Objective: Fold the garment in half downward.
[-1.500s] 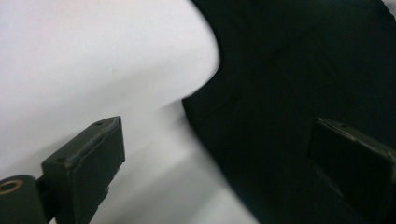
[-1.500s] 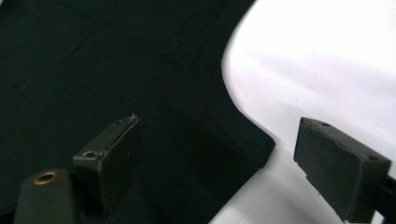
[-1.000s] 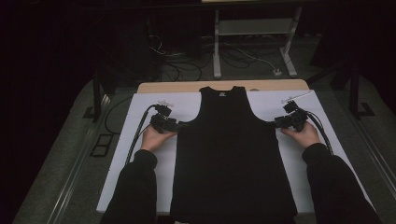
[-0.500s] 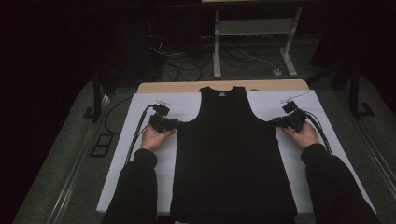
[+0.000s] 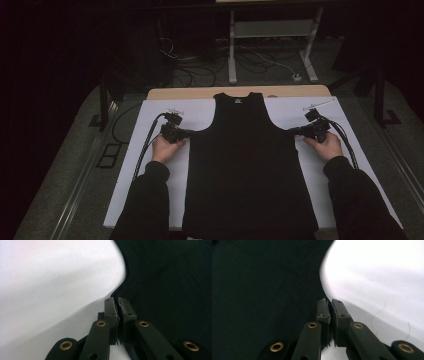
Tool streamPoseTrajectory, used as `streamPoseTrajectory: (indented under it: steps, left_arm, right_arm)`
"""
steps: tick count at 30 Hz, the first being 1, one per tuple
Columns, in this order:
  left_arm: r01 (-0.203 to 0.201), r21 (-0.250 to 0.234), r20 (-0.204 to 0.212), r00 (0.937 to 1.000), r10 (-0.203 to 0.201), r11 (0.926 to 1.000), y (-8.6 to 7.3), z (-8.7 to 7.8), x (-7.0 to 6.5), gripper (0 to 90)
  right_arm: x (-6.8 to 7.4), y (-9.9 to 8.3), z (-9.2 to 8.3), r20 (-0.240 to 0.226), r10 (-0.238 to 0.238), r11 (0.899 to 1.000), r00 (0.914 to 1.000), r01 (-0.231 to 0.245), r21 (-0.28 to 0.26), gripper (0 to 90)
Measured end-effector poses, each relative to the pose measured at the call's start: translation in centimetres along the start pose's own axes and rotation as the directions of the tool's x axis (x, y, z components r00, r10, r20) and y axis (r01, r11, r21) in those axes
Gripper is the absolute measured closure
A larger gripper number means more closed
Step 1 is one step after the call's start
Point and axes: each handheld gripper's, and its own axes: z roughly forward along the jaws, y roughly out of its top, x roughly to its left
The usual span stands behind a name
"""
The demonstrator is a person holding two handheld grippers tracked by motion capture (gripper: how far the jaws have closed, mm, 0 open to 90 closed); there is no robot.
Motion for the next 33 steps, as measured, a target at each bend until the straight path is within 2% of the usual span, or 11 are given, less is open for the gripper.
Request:
streamPoseTrajectory:
  steps: [1,4,8,11,13,17,22,24,27,29,33]
  left_arm:
    - [-0.004,-0.011,0.0,1.0,0.004,0.9999,-0.1,-0.1,-0.1,85.4]
    - [0.034,-0.045,0.022,0.9992,-0.033,0.9984,-0.5,-0.5,0.0,85.5]
    - [0.043,-0.068,0.036,0.9985,-0.04,0.9968,-0.9,-1.0,0.0,85.8]
    - [0.069,-0.096,0.068,0.9957,-0.062,0.993,-1.0,-1.5,0.0,85.9]
    - [0.074,-0.095,0.085,0.9942,-0.066,0.9928,-1.0,-1.7,-0.1,85.9]
    - [0.087,-0.105,0.098,0.9922,-0.076,0.9907,-1.1,-2.3,-0.1,85.9]
    - [0.097,-0.13,0.097,0.9916,-0.085,0.9868,-1.5,-3.1,-0.3,85.9]
    - [0.109,-0.14,0.107,0.9898,-0.095,0.9841,-1.7,-3.3,-0.3,85.9]
    - [0.12,-0.131,0.109,0.9884,-0.106,0.9841,-1.9,-3.5,-0.3,85.9]
    - [0.126,-0.148,0.115,0.9873,-0.11,0.9808,-2.1,-3.8,-0.5,85.9]
    - [0.107,-0.152,0.115,0.9893,-0.09,0.9825,-2.2,-4.4,-1.0,85.9]
  right_arm:
    - [0.0,-0.1,-0.2,-0.004,0.007,1.0,1.0,-0.007,-0.007,84.1]
    - [-0.2,-0.4,-0.7,-0.028,0.033,0.999,0.999,-0.034,-0.029,84.1]
    - [-0.2,-0.7,-1.3,-0.065,0.06,0.997,0.9961,-0.063,-0.052,84.2]
    - [0.0,-1.0,-1.7,-0.086,0.075,0.995,0.9935,-0.08,-0.062,84.2]
    - [0.2,-1.3,-1.9,-0.091,0.083,0.994,0.9924,-0.089,-0.065,84.3]
    - [0.5,-1.7,-2.4,-0.101,0.104,0.99,0.9894,-0.113,-0.081,84.3]
    - [0.8,-2.2,-3.0,-0.099,0.106,0.989,0.9894,-0.115,-0.092,84.3]
    - [0.7,-2.4,-3.4,-0.106,0.119,0.986,0.9872,-0.13,-0.105,84.3]
    - [0.7,-2.6,-3.8,-0.12,0.134,0.98,0.9837,-0.149,-0.131,84.3]
    - [0.7,-2.7,-4.1,-0.128,0.139,0.978,0.9819,-0.157,-0.138,84.3]
    - [0.9,-2.8,-4.4,-0.133,0.138,0.976,0.9814,-0.158,-0.147,84.3]
